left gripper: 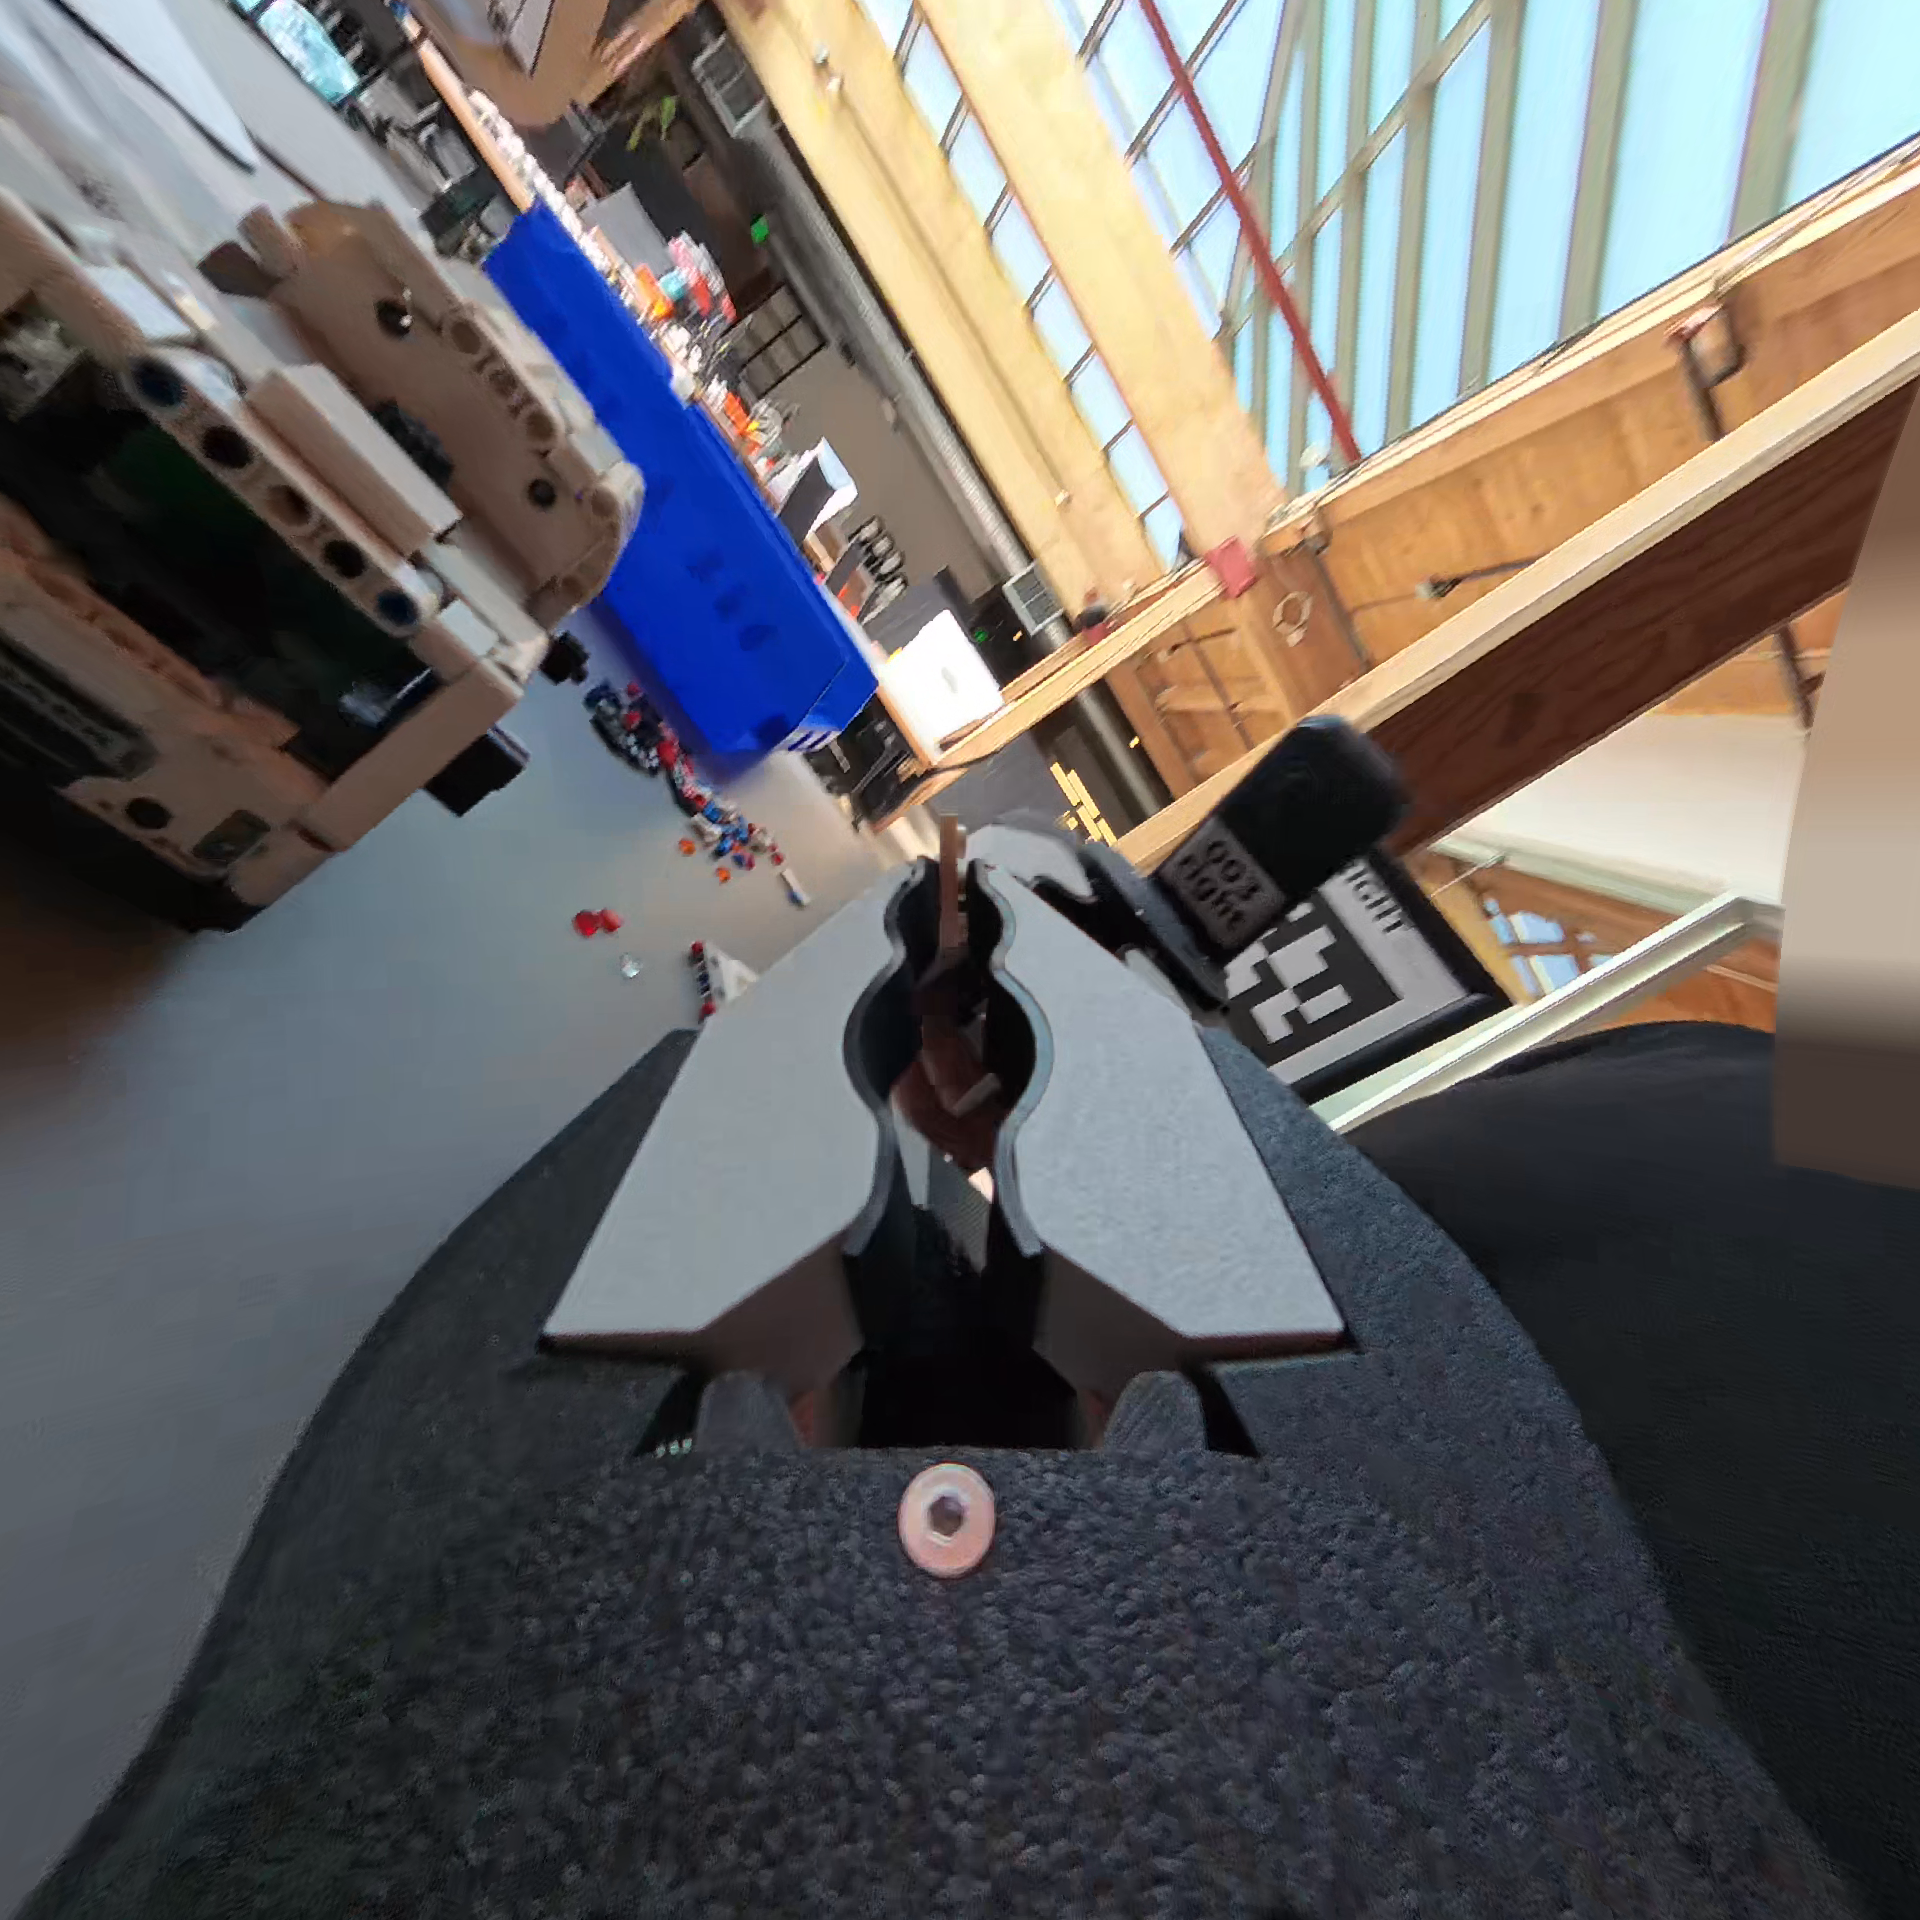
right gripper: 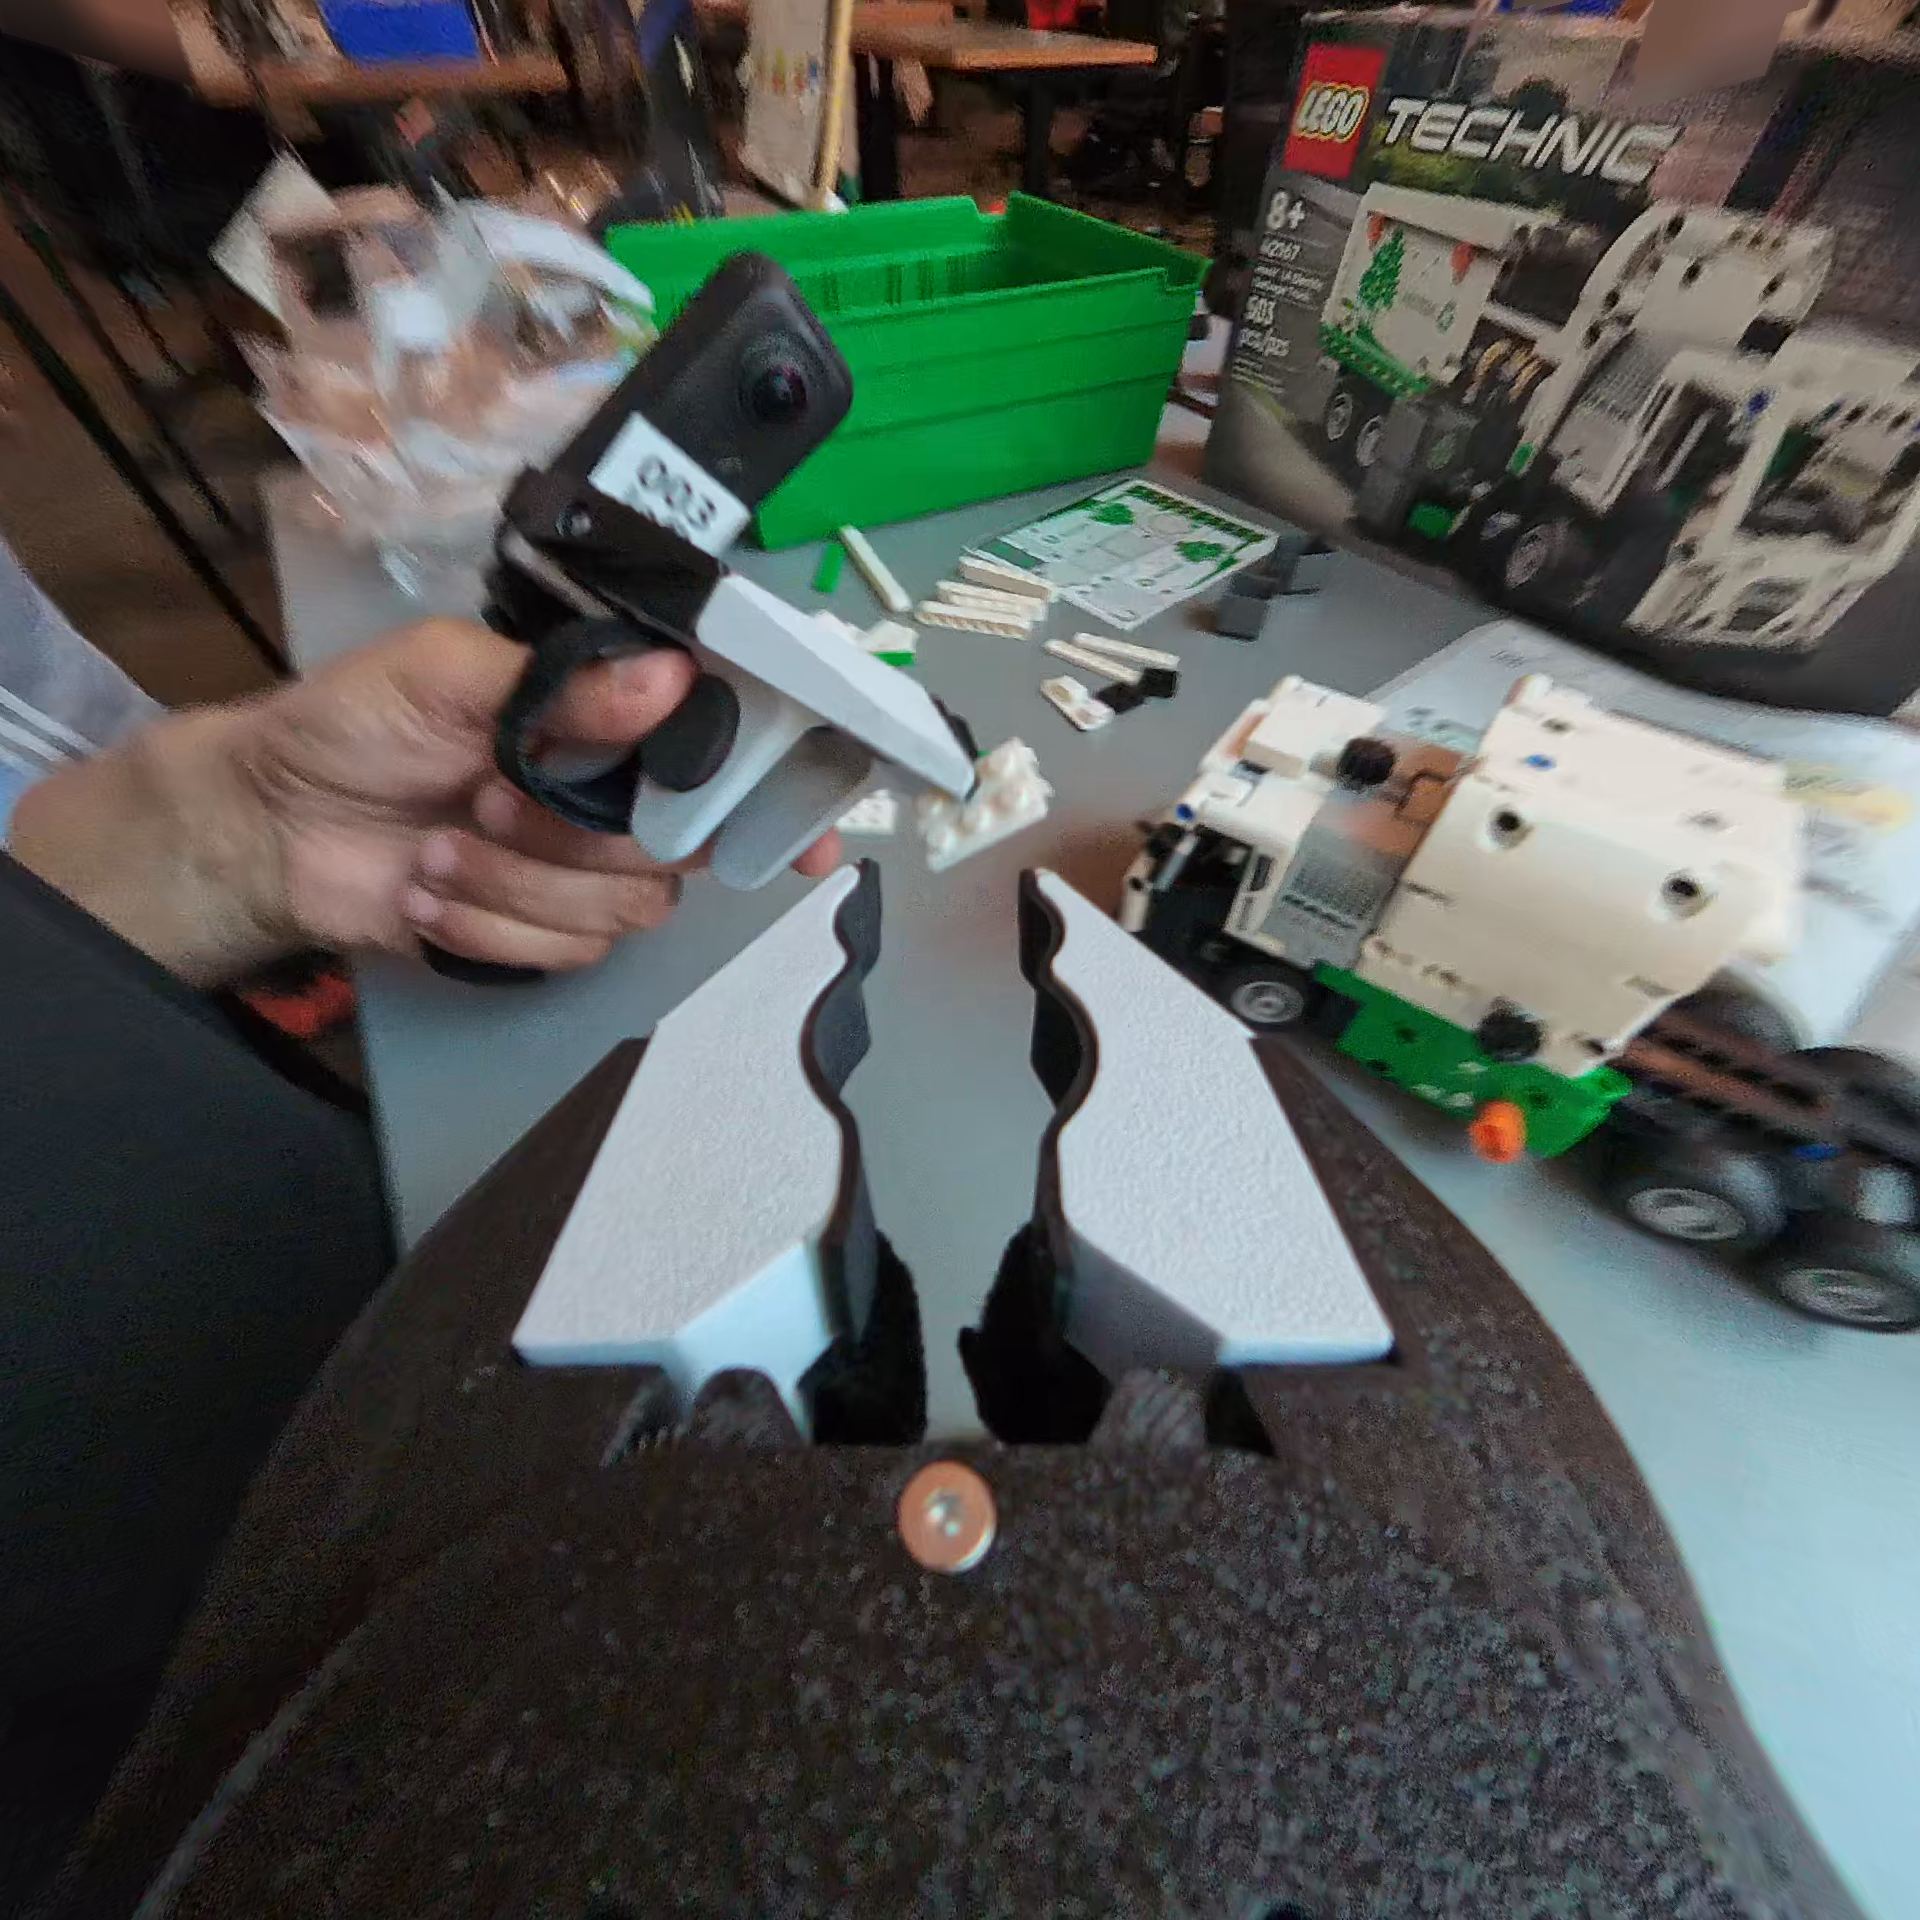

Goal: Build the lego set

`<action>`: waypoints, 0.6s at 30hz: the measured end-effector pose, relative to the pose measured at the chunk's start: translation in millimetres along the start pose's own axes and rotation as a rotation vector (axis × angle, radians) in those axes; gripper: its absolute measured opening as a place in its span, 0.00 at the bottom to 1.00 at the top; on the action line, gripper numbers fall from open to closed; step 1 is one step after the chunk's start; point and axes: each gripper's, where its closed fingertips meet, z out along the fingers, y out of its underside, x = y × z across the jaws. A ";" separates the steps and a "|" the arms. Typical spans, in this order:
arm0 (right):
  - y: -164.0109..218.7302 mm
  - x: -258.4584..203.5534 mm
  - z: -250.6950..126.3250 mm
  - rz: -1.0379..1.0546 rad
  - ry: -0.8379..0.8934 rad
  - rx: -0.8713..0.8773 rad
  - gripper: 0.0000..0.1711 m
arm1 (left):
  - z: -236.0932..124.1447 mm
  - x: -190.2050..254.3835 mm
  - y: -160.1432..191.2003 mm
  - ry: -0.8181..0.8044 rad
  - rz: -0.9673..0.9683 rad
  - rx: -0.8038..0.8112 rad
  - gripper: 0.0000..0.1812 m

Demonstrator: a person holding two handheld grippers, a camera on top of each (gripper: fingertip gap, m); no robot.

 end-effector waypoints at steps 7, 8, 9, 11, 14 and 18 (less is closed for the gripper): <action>-28.4 -14.1 -10.8 0.545 -0.324 0.259 0.09 | 3.2 23.1 -9.4 0.157 -0.034 0.090 0.01; -29.6 -10.6 -12.4 0.573 -0.324 0.287 0.08 | 4.1 23.2 -7.6 0.152 -0.022 0.078 0.01; -30.4 -8.6 -14.0 0.594 -0.333 0.306 0.07 | 4.9 24.1 -6.2 0.153 -0.012 0.069 0.01; -30.7 -8.0 -15.5 0.626 -0.364 0.318 0.06 | 6.7 26.7 -3.8 0.165 -0.008 0.060 0.01; -28.4 -8.0 -21.0 0.604 -0.395 0.290 0.02 | 11.5 30.9 0.6 0.180 0.010 0.034 0.01; -12.0 -8.6 -34.9 0.489 -0.486 0.078 0.02 | 20.6 28.1 21.6 0.138 0.157 -0.169 0.01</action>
